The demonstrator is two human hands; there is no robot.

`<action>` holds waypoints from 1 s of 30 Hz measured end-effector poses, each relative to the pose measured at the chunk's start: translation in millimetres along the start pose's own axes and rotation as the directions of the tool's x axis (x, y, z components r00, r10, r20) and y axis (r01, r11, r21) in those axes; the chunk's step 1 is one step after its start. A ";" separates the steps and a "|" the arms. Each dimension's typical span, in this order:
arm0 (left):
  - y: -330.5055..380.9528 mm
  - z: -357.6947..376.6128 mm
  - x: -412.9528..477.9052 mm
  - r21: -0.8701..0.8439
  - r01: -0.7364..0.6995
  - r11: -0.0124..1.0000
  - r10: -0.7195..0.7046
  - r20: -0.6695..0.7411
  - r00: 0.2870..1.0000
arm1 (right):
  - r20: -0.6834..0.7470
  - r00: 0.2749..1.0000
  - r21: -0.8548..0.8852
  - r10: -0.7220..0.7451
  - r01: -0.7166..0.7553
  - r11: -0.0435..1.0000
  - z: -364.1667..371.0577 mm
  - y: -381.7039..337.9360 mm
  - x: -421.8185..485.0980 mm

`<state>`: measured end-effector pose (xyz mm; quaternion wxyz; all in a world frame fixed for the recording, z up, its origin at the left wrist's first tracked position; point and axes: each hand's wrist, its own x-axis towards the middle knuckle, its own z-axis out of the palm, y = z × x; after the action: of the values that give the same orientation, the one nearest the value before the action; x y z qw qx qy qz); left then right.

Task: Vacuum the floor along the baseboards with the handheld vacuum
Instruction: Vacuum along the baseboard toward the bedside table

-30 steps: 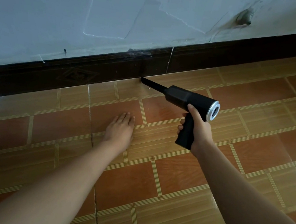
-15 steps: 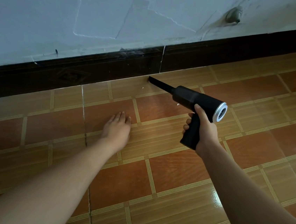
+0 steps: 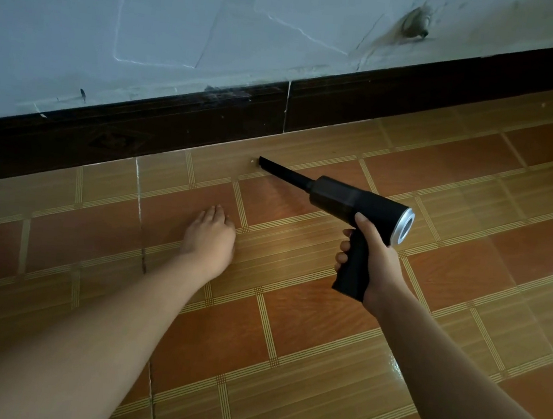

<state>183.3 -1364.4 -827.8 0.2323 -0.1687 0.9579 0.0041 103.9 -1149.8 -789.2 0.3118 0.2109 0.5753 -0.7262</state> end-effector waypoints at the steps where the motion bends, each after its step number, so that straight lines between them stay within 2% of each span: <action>1: 1.4 -1.2 0.8 -0.003 -0.006 1.000 0.006 -0.007 1.000 | 0.003 1.000 0.003 0.000 0.000 1.000 0.4 0.7 -0.2; 11: 6.6 -3.0 15.1 0.000 -0.122 0.992 0.122 -0.020 0.992 | 0.007 1.000 0.012 0.018 -0.018 1.000 6.7 4.2 5.0; 23: 10.9 -3.3 25.6 0.079 -0.112 0.991 0.113 -0.011 0.994 | 0.033 0.999 -0.020 0.024 -0.024 1.000 2.7 3.2 9.4; 30: 5.3 -5.9 24.5 0.060 -0.140 0.988 0.141 -0.015 0.990 | 0.038 0.999 -0.051 -0.008 0.010 0.999 17.1 2.3 12.0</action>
<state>158.5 -1367.8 -833.9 0.2271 -0.0937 0.9693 -0.0094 97.8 -1169.2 -794.6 0.3248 0.1865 0.5887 -0.7163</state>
